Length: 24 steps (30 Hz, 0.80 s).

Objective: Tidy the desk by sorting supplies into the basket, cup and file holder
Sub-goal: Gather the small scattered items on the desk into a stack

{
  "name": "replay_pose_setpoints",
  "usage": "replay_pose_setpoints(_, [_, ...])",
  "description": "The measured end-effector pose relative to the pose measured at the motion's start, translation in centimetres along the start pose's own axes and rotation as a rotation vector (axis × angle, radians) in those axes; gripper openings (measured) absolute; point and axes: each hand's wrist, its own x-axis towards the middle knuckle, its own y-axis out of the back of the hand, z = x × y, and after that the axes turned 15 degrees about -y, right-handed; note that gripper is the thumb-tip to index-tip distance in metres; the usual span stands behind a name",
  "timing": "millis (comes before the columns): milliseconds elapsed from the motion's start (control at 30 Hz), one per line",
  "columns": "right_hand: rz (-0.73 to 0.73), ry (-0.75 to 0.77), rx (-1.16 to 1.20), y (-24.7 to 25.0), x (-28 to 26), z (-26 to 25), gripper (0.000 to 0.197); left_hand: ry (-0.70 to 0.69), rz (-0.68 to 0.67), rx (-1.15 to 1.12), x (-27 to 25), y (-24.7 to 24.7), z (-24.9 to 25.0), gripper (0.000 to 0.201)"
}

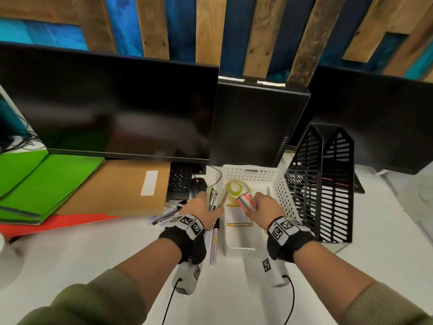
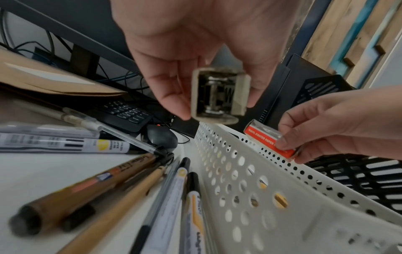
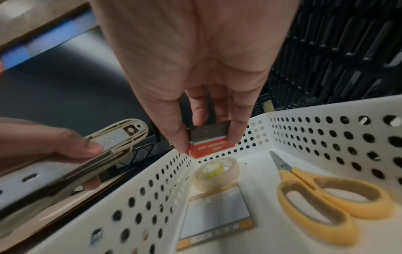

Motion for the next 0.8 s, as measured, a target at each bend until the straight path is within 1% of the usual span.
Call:
replay_pose_setpoints(133, [-0.078, 0.072, -0.051, 1.1, 2.7, 0.2, 0.023, 0.025, 0.013, -0.018, 1.6, -0.5, 0.7, 0.057])
replay_pose_setpoints(233, [-0.127, 0.168, -0.106, 1.5, 4.6, 0.0, 0.022, 0.047, 0.028, -0.034, 2.4, -0.7, 1.0, 0.058])
replay_pose_setpoints(433, [-0.237, 0.329, -0.268, 1.7, 7.0, -0.7, 0.021, 0.051, 0.062, -0.084, 3.0, -1.3, 1.3, 0.050])
replay_pose_setpoints(567, [-0.368, 0.373, -0.414, 0.9, 7.9, -0.8, 0.026, 0.063, 0.053, -0.065, 3.2, -1.4, 1.1, 0.047])
replay_pose_setpoints(700, [-0.464, 0.411, -0.529, -0.2, 8.8, -1.2, 0.039, 0.078, 0.046, -0.048, 3.5, -1.2, 0.9, 0.049])
replay_pose_setpoints(767, [-0.490, 0.415, -0.568, -0.6, 8.9, -1.4, 0.035, 0.087, 0.047, -0.048, 3.6, -1.2, 0.8, 0.052])
replay_pose_setpoints(800, [-0.501, 0.408, -0.576, -0.9, 9.0, -1.6, 0.027, 0.093, 0.048, -0.046, 3.5, -1.1, 0.8, 0.053])
